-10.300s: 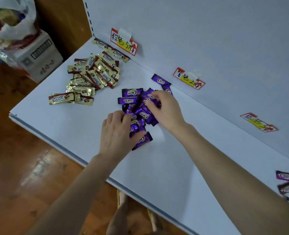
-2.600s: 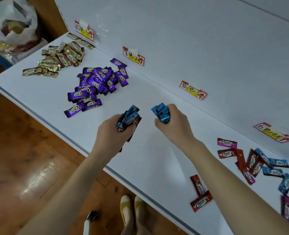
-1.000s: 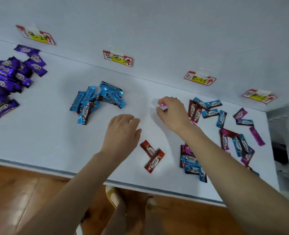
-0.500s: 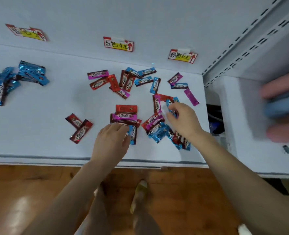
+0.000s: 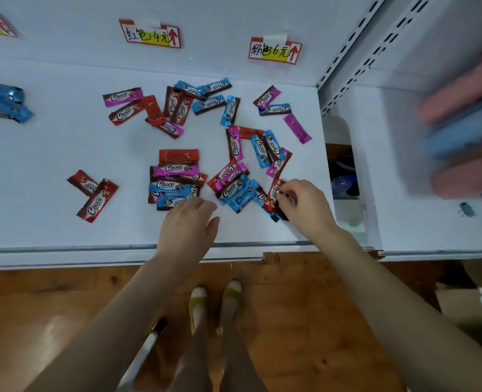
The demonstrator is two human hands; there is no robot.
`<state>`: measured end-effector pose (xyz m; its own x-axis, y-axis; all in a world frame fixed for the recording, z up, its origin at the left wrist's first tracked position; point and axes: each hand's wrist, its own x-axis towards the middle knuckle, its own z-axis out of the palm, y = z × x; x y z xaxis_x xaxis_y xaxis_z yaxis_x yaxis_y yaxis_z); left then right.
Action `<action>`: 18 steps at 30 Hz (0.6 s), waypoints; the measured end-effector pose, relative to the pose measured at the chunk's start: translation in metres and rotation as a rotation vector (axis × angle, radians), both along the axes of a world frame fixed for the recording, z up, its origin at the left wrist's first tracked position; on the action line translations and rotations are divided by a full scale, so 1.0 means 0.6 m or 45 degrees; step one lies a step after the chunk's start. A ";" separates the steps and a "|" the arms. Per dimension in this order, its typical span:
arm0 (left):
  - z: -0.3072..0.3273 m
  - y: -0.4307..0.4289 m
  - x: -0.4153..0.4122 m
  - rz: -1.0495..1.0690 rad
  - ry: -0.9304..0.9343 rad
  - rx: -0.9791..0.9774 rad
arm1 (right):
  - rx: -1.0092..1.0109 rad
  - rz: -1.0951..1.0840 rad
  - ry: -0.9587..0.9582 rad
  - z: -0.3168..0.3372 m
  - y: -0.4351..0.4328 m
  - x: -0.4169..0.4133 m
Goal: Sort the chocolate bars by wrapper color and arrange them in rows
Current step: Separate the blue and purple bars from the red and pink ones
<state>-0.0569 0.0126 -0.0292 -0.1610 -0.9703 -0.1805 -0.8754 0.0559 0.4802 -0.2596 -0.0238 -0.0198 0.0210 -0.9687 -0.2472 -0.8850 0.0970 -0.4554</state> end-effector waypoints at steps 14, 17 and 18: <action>-0.009 -0.078 -0.096 -0.036 -0.287 0.200 | 0.217 -0.432 0.074 -0.024 0.021 -0.017; -0.009 -0.084 -0.094 -0.067 -0.303 0.202 | 0.262 -0.463 -0.002 -0.024 0.015 -0.017; -0.008 -0.087 -0.093 -0.098 -0.334 0.187 | 0.274 -0.465 -0.022 -0.023 0.013 -0.017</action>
